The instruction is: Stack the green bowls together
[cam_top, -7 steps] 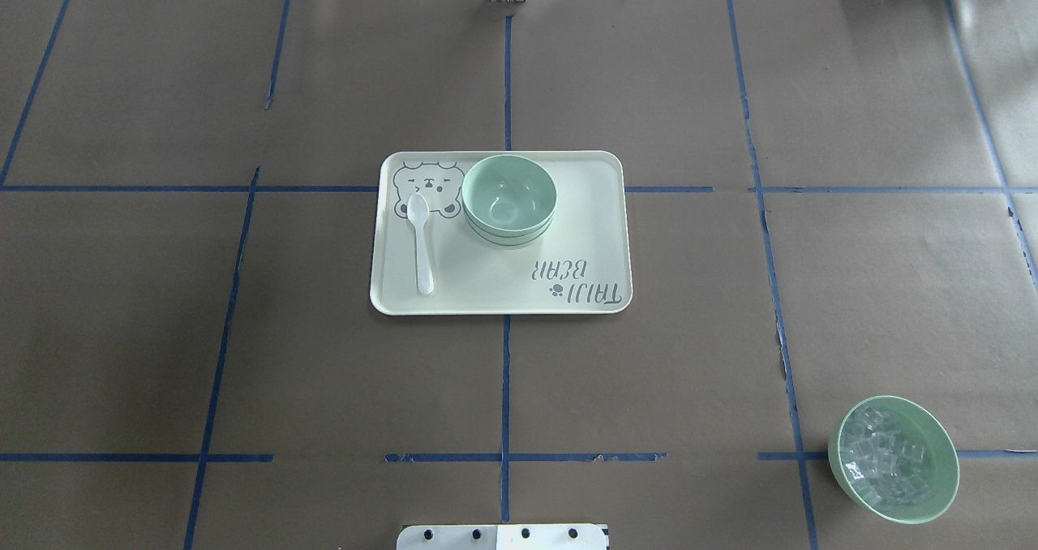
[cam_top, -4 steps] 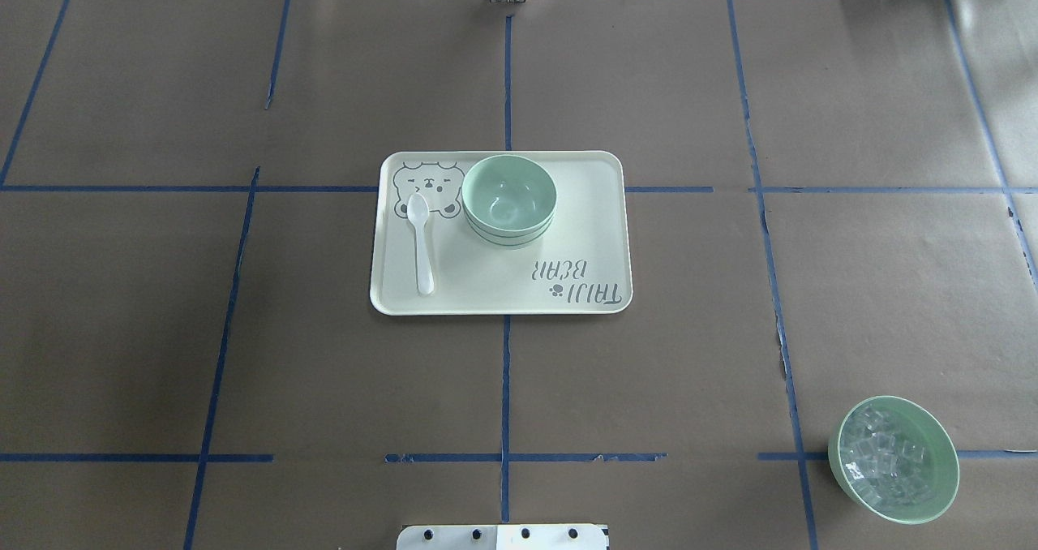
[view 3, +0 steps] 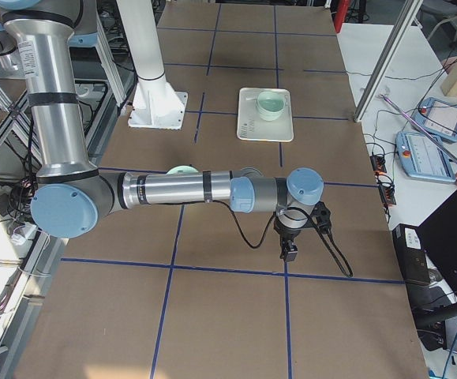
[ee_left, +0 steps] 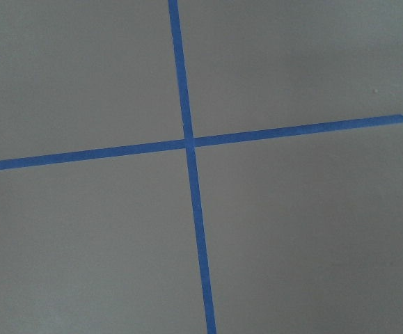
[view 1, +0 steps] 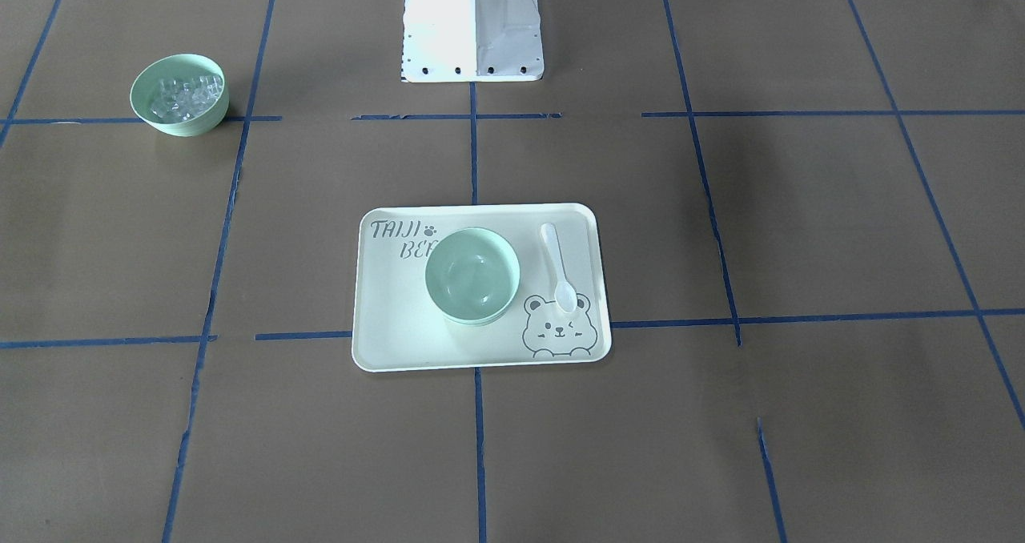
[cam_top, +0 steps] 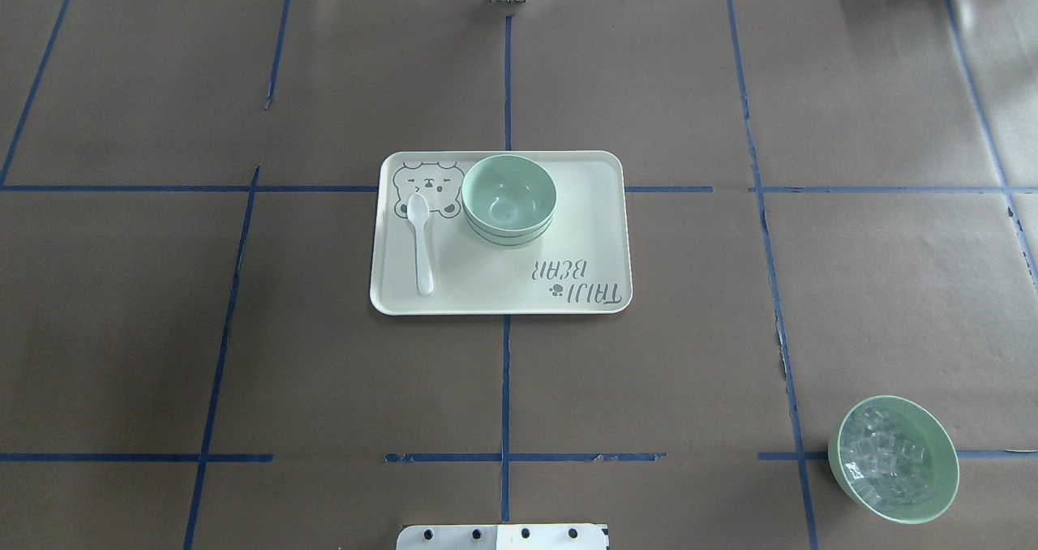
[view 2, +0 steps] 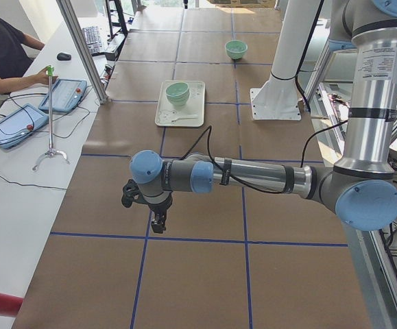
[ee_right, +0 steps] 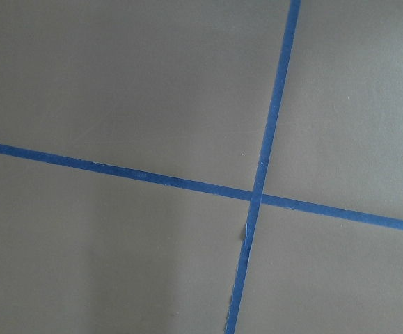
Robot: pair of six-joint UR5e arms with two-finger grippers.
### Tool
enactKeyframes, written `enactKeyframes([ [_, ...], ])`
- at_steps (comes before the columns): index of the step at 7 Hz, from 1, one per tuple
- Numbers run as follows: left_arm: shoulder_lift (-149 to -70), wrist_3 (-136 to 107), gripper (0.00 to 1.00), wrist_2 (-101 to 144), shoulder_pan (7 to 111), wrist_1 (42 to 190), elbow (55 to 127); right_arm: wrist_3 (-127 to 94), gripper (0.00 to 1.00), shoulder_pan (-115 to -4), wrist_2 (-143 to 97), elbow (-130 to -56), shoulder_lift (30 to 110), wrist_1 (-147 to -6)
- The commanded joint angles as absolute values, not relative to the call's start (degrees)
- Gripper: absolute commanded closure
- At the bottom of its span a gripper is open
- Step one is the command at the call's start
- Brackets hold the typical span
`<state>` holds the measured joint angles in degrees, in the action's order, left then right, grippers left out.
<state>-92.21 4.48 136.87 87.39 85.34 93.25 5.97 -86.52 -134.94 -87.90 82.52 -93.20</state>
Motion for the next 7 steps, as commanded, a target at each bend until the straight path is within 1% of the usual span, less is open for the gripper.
enactKeyframes([
  [1,-92.2,4.5,0.0,136.9,87.5,85.4,93.3,6.0,0.0,-86.5,-135.2,-88.4,82.4,-93.1],
  [7,-93.5,4.2,0.0,136.8,87.5,85.6,93.1,6.8,0.0,-85.9,-135.1,-88.2,83.0,-90.5],
])
